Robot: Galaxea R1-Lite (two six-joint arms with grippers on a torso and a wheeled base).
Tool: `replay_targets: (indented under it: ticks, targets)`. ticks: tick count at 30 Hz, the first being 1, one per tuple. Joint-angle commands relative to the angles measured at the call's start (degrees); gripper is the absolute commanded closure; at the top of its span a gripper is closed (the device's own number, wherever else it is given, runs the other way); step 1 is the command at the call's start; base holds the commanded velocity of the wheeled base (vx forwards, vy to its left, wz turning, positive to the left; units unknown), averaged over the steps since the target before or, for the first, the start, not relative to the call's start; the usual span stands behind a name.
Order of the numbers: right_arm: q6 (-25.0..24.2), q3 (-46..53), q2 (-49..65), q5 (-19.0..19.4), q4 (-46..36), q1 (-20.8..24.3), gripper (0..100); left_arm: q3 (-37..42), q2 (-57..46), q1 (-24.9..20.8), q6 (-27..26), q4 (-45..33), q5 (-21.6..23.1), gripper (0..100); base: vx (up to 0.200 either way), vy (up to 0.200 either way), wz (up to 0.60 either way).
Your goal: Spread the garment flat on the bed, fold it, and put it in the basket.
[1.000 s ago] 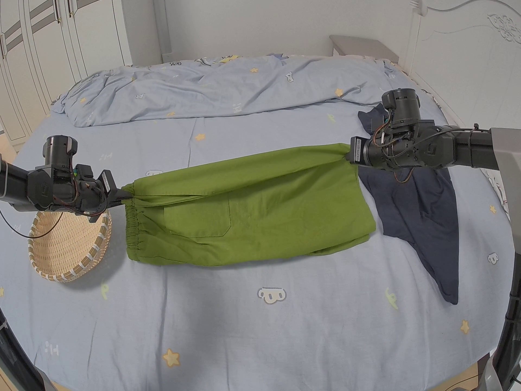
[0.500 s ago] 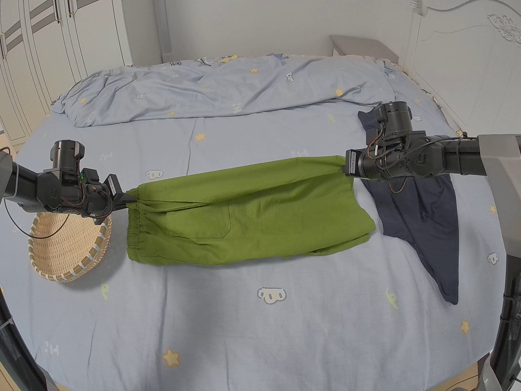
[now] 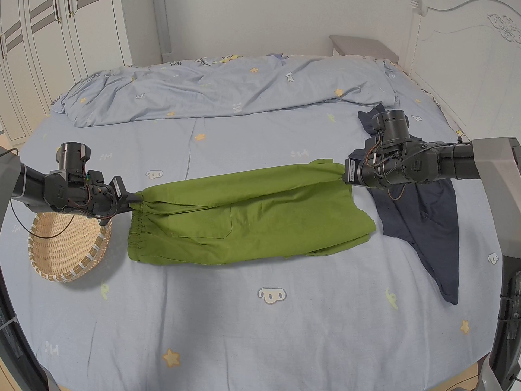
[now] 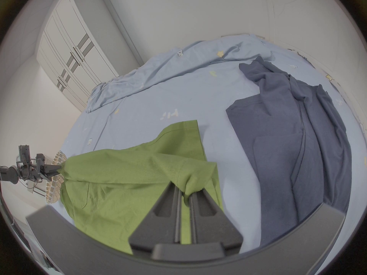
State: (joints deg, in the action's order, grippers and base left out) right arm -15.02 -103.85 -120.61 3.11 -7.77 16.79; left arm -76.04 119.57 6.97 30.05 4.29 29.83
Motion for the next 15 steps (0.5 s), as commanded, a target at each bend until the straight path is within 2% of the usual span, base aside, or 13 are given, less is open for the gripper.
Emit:
replay_targets:
  ticks: [1, 2, 15]
  targets:
    - [-0.6, 0.4, -1.2, 0.1, 0.2, 0.3, 100, -0.2, 0.1, -0.7, 0.2, 0.1, 0.1, 0, 0.0, 0.0, 0.0]
    - [-1.2, 0.4, -1.2, 0.1, 0.2, 0.4, 0, -0.2, 0.1, -1.0, 0.4, 0.1, 0.1, 0, 0.0, 0.0, 0.0]
    - [-2.1, 1.2, -2.0, 0.3, 3.0, 1.1, 0, -1.9, -1.4, -5.2, 4.2, 0.5, 0.1, 0, 0.0, 0.0, 0.0]
